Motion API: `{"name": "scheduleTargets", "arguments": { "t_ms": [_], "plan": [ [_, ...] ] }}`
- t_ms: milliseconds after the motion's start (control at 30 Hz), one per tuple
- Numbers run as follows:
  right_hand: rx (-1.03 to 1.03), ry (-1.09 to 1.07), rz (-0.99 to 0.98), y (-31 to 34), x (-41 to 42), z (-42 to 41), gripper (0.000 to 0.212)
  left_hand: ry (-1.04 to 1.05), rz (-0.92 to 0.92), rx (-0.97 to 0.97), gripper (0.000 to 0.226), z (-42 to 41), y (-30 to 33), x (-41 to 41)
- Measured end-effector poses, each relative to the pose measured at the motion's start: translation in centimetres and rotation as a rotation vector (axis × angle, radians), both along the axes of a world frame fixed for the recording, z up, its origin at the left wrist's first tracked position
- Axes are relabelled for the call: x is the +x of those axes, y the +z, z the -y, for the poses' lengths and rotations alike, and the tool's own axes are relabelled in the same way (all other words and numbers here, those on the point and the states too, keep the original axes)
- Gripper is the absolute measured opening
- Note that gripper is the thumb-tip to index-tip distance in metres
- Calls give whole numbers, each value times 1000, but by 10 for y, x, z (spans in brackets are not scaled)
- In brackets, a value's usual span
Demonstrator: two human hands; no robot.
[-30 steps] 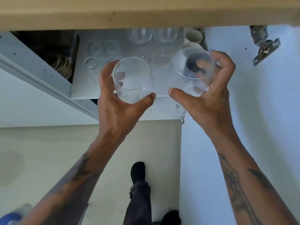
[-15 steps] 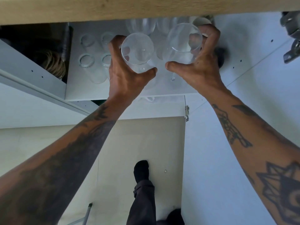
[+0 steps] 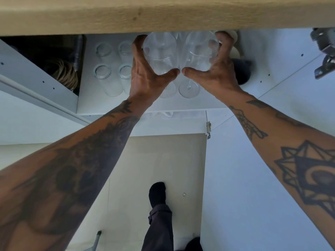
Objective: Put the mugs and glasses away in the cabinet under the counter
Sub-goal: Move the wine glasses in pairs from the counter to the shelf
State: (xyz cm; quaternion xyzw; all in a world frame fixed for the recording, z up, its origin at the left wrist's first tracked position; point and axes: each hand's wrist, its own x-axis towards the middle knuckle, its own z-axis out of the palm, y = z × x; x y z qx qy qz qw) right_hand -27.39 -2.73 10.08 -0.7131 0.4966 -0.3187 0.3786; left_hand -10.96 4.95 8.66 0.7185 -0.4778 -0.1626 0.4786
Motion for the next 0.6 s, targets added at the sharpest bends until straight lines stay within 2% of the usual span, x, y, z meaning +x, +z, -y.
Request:
{"name": "scheduleTargets", "arguments": {
  "t_ms": [233,300,400,467,533,600],
  "plan": [
    [10,62,-113,16,-10,0,108,12,-10,107,114,-7,4,1],
    [14,53,-150,23,-15,-4,109,72,-20,143,109,-20,6,-2],
    [-10,26,-223,37,-27,-16,105,156,-38,121,69,-54,10,-22],
    [-31,32,-311,54,-39,-26,99,162,-125,157,40,-83,19,-47],
    [-37,83,-428,71,-53,-37,87,130,-252,216,23,-114,32,-82],
    [-60,165,-595,88,-70,-48,69,93,-420,267,17,-142,52,-124]
  ]
}}
